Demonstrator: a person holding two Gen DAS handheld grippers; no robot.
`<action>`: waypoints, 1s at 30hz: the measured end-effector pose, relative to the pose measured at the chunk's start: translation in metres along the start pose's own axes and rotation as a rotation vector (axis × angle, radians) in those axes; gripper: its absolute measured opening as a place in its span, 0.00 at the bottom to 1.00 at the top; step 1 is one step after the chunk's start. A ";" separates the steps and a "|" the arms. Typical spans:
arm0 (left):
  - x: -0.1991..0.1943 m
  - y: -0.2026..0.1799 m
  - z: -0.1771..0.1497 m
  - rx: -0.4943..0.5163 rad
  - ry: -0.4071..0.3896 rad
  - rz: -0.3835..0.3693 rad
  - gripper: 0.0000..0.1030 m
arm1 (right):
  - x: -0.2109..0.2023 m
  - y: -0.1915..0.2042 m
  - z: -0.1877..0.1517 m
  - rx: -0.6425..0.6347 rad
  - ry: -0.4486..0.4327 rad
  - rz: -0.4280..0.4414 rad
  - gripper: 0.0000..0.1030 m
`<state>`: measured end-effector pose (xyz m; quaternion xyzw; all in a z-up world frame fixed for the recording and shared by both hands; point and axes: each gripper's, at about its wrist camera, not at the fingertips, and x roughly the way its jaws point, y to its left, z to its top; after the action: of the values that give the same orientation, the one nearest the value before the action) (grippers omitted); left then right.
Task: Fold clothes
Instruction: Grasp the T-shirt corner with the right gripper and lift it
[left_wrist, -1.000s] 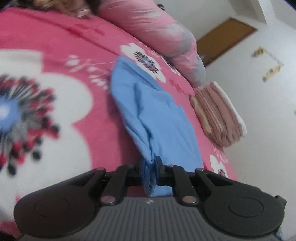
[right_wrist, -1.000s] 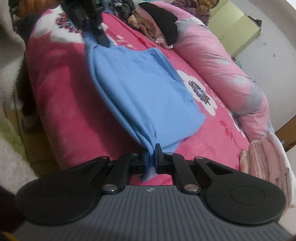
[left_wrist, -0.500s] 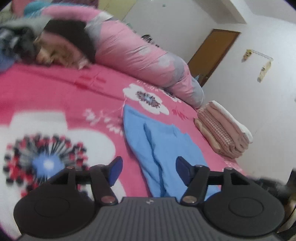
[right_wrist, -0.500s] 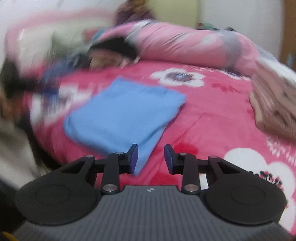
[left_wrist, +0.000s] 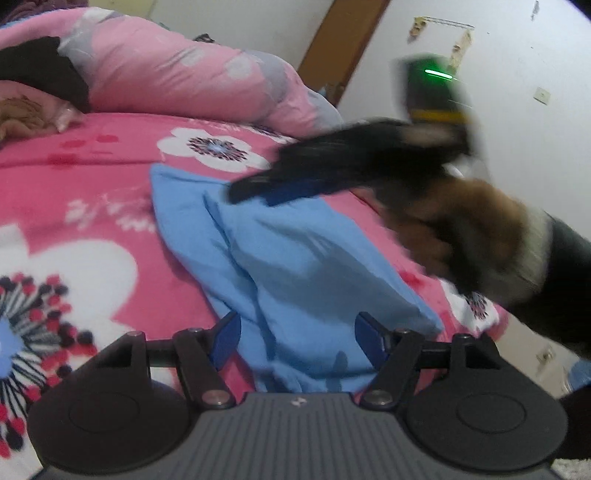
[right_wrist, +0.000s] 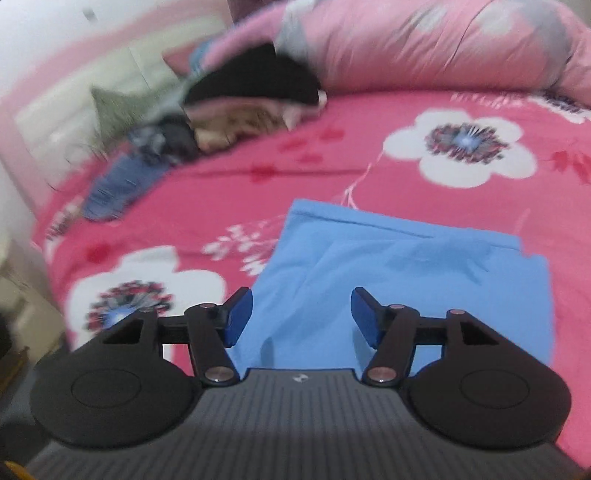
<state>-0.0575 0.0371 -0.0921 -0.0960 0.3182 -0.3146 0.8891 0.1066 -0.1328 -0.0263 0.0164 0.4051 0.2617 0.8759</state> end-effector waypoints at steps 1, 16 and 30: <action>-0.001 0.000 -0.003 0.013 0.000 -0.013 0.70 | 0.012 -0.001 0.003 0.012 0.022 -0.019 0.57; -0.003 0.011 0.001 0.079 -0.059 -0.141 0.75 | -0.051 -0.063 -0.040 0.476 -0.320 0.105 0.05; 0.004 -0.010 -0.001 0.139 -0.008 -0.143 0.75 | -0.163 -0.132 -0.072 0.662 -0.725 0.175 0.04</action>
<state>-0.0612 0.0268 -0.0912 -0.0580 0.2843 -0.3980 0.8703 0.0263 -0.3369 0.0079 0.4173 0.1331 0.1689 0.8830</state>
